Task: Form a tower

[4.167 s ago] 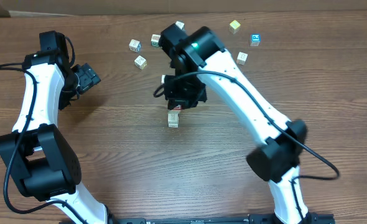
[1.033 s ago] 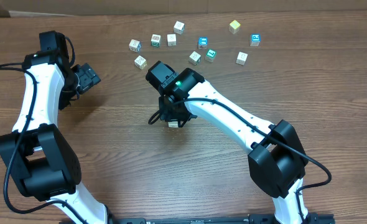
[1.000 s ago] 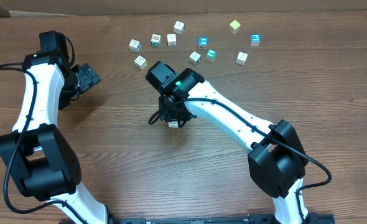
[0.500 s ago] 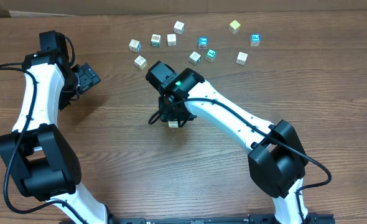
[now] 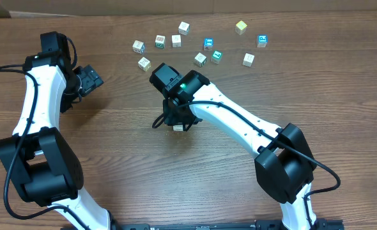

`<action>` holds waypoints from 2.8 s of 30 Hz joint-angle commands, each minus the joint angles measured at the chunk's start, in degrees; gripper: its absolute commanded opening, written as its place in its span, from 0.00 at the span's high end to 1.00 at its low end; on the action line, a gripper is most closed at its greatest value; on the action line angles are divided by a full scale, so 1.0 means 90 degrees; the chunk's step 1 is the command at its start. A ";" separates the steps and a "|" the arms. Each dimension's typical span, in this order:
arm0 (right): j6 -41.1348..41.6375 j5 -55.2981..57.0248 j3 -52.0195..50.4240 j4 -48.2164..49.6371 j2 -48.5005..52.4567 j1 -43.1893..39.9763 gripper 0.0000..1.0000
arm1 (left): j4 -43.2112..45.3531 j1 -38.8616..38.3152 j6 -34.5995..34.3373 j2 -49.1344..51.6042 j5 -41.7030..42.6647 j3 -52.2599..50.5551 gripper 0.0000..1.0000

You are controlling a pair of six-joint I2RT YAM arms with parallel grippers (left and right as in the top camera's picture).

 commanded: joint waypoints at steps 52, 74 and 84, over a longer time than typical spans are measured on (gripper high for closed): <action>0.0568 0.0219 -0.0027 0.0070 0.0000 0.0036 0.12 | 0.0002 -0.0017 0.0073 0.0032 0.0002 0.0053 0.00; 0.1270 -0.0879 0.0976 -0.0369 0.0000 -0.0661 0.06 | 0.0002 -0.0017 0.0073 0.0032 0.0000 0.0053 0.01; 0.1542 -0.0318 0.0323 -0.0335 0.0002 -0.0347 0.00 | 0.0002 -0.0017 0.0073 0.0032 0.0002 0.0053 0.00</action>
